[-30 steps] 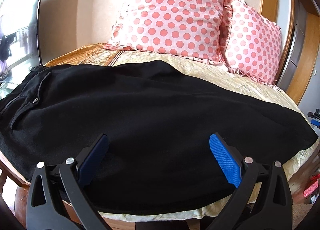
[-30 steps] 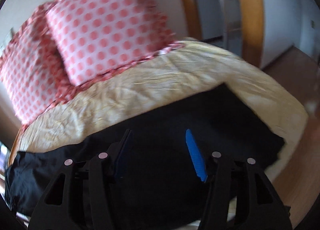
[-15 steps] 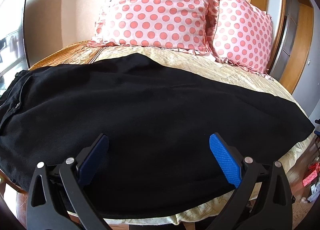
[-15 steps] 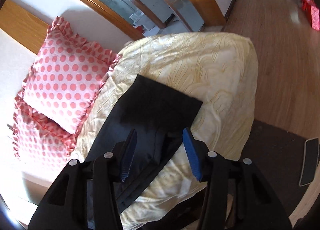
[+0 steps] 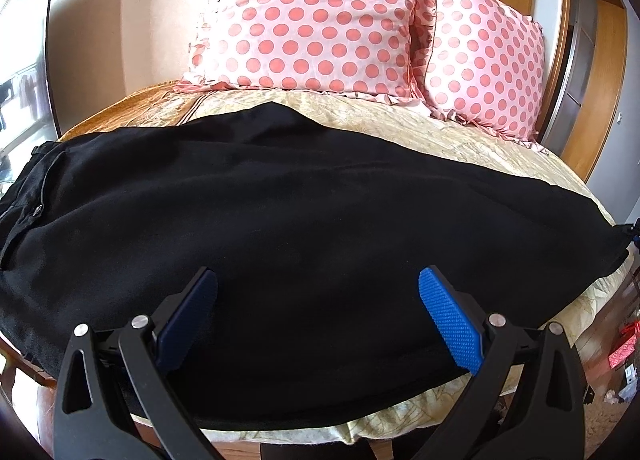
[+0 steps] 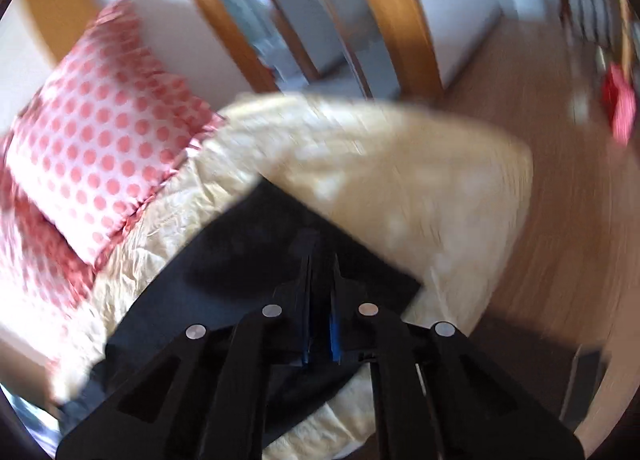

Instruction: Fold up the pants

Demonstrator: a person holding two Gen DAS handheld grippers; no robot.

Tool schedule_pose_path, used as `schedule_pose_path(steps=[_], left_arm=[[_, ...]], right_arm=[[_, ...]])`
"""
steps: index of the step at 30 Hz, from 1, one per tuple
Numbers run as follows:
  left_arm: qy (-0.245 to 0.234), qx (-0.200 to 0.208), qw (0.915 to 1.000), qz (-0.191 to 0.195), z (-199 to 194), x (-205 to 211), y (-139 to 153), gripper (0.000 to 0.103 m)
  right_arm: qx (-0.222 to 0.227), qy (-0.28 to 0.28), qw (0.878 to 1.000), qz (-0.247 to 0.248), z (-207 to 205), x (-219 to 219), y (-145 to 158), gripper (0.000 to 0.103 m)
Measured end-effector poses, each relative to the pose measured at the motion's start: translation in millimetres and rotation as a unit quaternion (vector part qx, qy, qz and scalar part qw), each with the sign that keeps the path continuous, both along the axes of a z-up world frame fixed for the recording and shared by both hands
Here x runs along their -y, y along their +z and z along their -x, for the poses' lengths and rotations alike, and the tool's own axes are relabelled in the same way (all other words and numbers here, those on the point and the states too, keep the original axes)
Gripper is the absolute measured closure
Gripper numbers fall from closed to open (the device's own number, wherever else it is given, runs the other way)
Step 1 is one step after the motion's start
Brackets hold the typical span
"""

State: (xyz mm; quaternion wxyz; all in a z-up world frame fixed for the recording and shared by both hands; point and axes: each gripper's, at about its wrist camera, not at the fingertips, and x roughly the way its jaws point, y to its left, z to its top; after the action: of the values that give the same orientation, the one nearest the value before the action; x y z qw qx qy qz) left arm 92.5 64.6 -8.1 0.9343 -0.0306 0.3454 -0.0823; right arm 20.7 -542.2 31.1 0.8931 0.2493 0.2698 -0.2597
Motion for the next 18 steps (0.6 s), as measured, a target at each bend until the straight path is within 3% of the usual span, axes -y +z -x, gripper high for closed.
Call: schedule_pose_path(steps=[2, 5, 6, 9, 12, 13, 14, 15, 18], left_arm=[[0.005, -0.001, 1.0000, 0.002, 0, -2, -1, 0.002], [0.007, -0.003, 1.0000, 0.003, -3, -1, -2, 0.002], [0.005, -0.004, 1.0000, 0.001, -3, 0, -2, 0.002], [-0.005, -0.007, 0.9999, -0.006, -6, 4, -1, 0.002], [-0.009, -0.005, 0.9999, -0.004, -6, 5, -1, 0.002], [-0.009, -0.006, 0.9999, -0.003, -5, 6, -2, 0.002], [-0.009, -0.005, 0.9999, -0.003, -5, 6, -3, 0.002], [-0.010, -0.005, 0.9999, -0.004, -5, 6, -2, 0.002], [-0.014, -0.005, 0.9999, -0.008, -6, 7, -3, 0.002]], right_arm=[[-0.022, 0.000, 0.997, 0.071, 2, -13, 5, 0.096], [-0.077, -0.017, 0.997, 0.004, 5, 6, -31, 0.096], [-0.071, -0.018, 0.997, -0.008, 9, 8, -38, 0.096], [-0.075, -0.020, 0.997, 0.011, 12, 3, -35, 0.096], [-0.071, -0.026, 0.997, -0.020, 17, 11, -28, 0.093], [-0.058, -0.032, 0.997, -0.033, 21, 13, -26, 0.083], [-0.044, -0.041, 0.997, -0.045, 23, 15, -23, 0.066], [-0.036, -0.047, 0.997, -0.051, 27, 18, -21, 0.059], [-0.029, -0.066, 0.994, -0.085, 31, 27, -21, 0.056]])
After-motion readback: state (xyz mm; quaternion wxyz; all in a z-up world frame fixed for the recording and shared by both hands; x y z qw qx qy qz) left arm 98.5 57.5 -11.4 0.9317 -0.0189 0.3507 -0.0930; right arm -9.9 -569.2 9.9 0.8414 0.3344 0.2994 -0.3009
